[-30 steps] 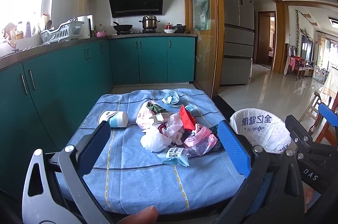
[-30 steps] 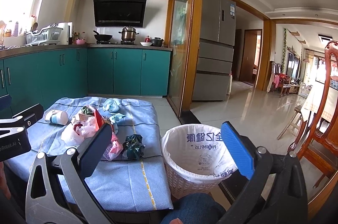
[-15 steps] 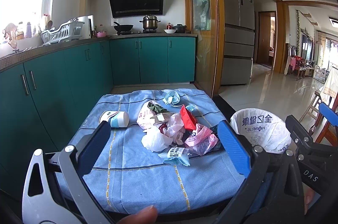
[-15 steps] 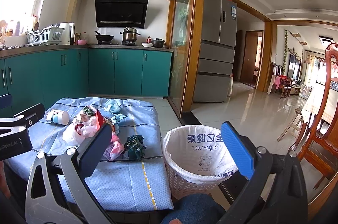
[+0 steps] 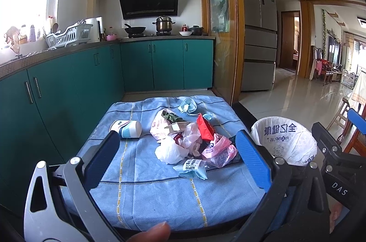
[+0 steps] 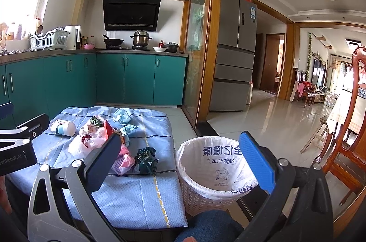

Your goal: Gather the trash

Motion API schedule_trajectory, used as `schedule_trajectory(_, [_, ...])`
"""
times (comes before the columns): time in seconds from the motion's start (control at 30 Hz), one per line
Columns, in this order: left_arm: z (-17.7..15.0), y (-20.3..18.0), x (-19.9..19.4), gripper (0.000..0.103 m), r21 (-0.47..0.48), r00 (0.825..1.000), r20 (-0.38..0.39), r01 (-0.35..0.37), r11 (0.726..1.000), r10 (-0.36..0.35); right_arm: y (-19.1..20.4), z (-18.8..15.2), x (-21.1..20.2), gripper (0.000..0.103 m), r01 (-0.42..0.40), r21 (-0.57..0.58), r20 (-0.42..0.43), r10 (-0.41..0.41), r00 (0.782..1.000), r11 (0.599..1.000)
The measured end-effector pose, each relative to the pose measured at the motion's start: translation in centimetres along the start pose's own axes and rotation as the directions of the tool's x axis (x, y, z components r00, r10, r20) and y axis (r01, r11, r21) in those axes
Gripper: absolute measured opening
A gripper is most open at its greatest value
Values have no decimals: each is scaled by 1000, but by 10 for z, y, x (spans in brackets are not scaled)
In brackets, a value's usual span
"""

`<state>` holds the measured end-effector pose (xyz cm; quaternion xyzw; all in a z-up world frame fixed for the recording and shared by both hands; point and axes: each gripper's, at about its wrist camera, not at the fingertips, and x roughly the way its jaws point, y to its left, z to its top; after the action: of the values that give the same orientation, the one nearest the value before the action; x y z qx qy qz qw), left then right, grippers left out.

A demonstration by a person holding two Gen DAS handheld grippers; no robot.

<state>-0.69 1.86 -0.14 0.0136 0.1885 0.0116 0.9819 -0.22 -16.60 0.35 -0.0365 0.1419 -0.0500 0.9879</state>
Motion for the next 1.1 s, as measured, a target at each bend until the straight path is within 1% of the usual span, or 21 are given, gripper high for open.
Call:
schedule_trajectory(0.23, [1,-2,1,100,3,1000,-5,4,1000,-4,-1,-1,0,100,-1,1,-2,1,1000,1000])
schedule_trajectory(0.5, [3,-6,4,100,11,1000,-6,-16,1000,16,-4,-1,4,100,-11,7,-9,11,1000,1000])
schedule_trajectory(0.63, [4,-9,3,100,7,999,-7,-49,999,49,-5,0,9,100,-30,6,-24,30,999,1000])
schedule_trajectory(0.83, [5,-7,3,100,15,996,4,-91,996,91,-6,2,9,100,-12,-3,-16,12,1000,1000])
schedule_trajectory(1.1, [3,-6,6,100,20,998,-7,-57,998,57,-3,4,9,100,13,-10,-15,-13,1000,1000])
